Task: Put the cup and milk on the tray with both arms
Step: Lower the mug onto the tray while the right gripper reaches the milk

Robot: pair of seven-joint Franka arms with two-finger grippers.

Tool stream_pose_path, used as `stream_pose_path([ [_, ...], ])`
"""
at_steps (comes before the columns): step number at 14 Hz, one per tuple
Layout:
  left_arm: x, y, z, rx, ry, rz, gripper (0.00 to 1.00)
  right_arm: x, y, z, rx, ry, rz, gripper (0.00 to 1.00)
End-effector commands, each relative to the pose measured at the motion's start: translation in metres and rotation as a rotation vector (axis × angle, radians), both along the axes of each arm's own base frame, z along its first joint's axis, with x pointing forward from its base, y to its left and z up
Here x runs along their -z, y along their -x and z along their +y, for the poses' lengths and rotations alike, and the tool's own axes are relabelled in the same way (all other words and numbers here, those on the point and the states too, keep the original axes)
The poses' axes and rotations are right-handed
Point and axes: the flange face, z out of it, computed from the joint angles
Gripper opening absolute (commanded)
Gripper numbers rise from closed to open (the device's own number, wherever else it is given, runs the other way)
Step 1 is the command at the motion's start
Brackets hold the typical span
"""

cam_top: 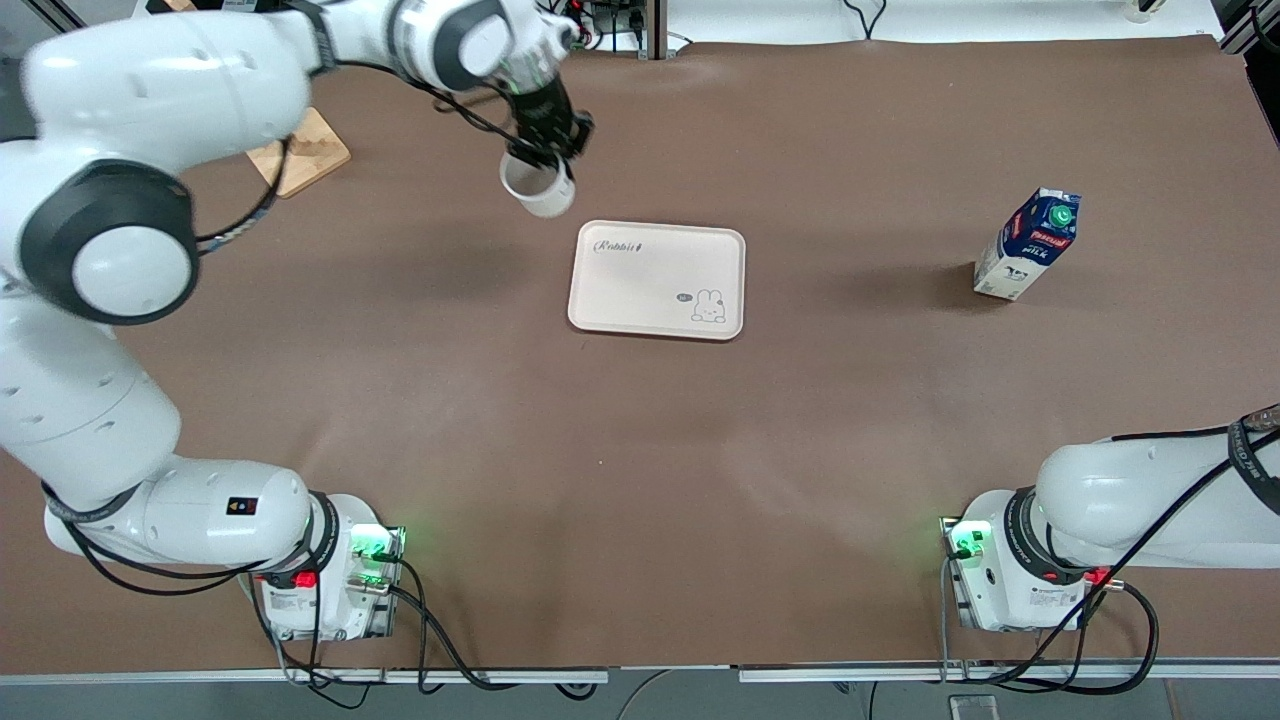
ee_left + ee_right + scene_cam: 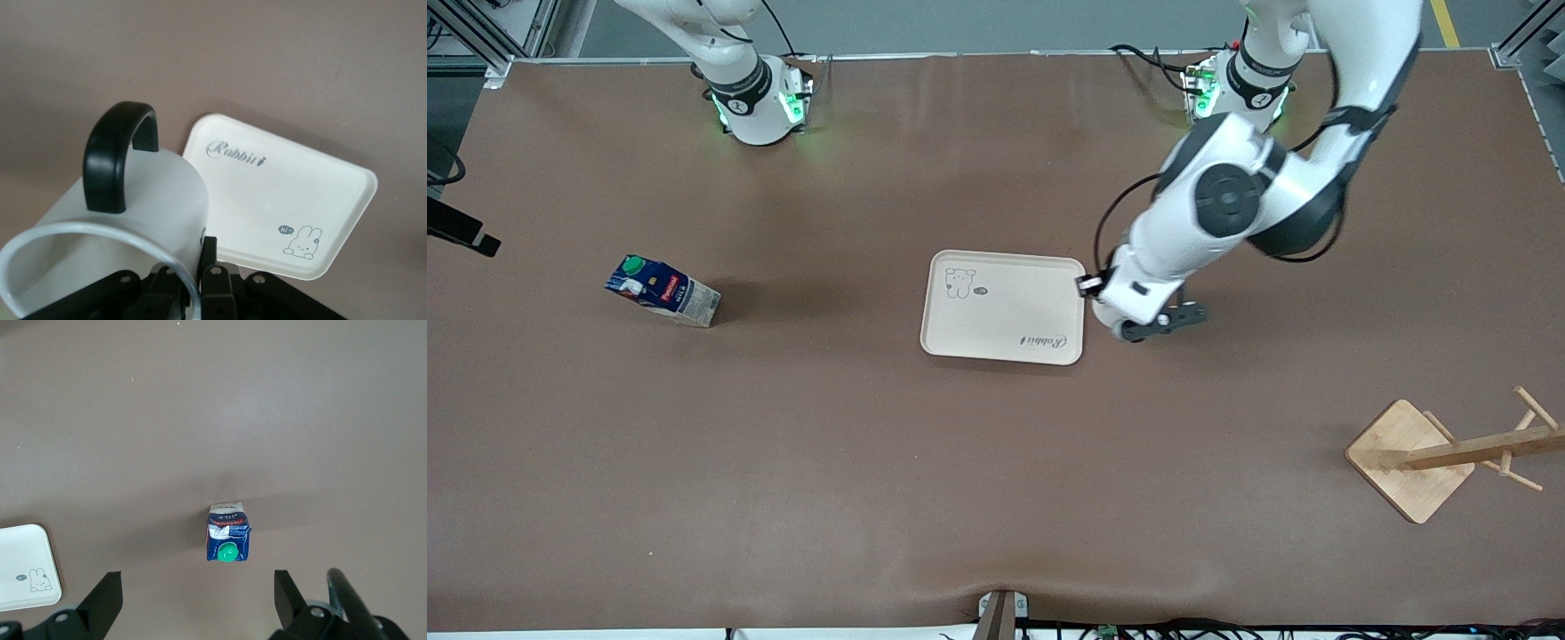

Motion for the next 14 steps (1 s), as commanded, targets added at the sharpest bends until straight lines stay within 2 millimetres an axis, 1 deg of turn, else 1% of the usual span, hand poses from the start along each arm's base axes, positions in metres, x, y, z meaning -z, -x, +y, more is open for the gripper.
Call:
stream_pose_path([
  [1,0.066,0.01,-0.031,0.069,-0.06,0.088,0.0,0.0,-0.003,-0.006,-0.003,0.001,0.003,1.0],
  [2,0.086,0.017,-0.038,0.098,-0.086,0.098,0.0,0.0,-0.003,-0.006,-0.002,0.001,0.003,1.0],
  [3,0.099,0.024,-0.047,0.123,-0.097,0.101,0.0,0.0,-0.003,-0.005,-0.003,-0.001,0.003,1.0],
  [5,0.109,0.039,-0.065,0.125,-0.104,0.115,0.0,-0.001,-0.003,-0.003,-0.007,0.0,0.001,1.0],
  [6,0.11,0.047,-0.074,0.114,-0.111,0.117,0.0,0.001,-0.004,-0.005,-0.004,-0.003,0.005,1.0],
  [8,0.115,0.051,-0.08,0.103,-0.105,0.115,0.0,0.006,-0.005,-0.004,0.002,-0.003,0.023,1.0],
  [9,0.122,0.051,-0.08,0.107,-0.109,0.12,0.0,0.009,-0.005,-0.004,-0.004,-0.006,0.028,1.0],
  [10,0.132,0.049,-0.08,0.117,-0.113,0.105,0.0,0.026,-0.013,-0.004,-0.006,-0.019,0.057,1.0],
  [11,0.137,0.048,-0.082,0.115,-0.105,0.086,0.0,0.061,-0.029,0.003,-0.027,-0.031,0.117,1.0],
  [12,0.145,0.048,-0.083,0.109,-0.097,0.09,0.0,0.084,-0.042,0.008,-0.044,-0.015,0.148,1.0],
  [13,0.148,0.053,-0.088,0.1,-0.099,0.092,0.0,0.082,-0.048,0.01,-0.056,0.025,0.127,1.0],
  [14,0.15,0.057,-0.094,0.096,-0.099,0.094,0.0,0.077,-0.052,0.009,-0.056,0.037,0.093,1.0],
])
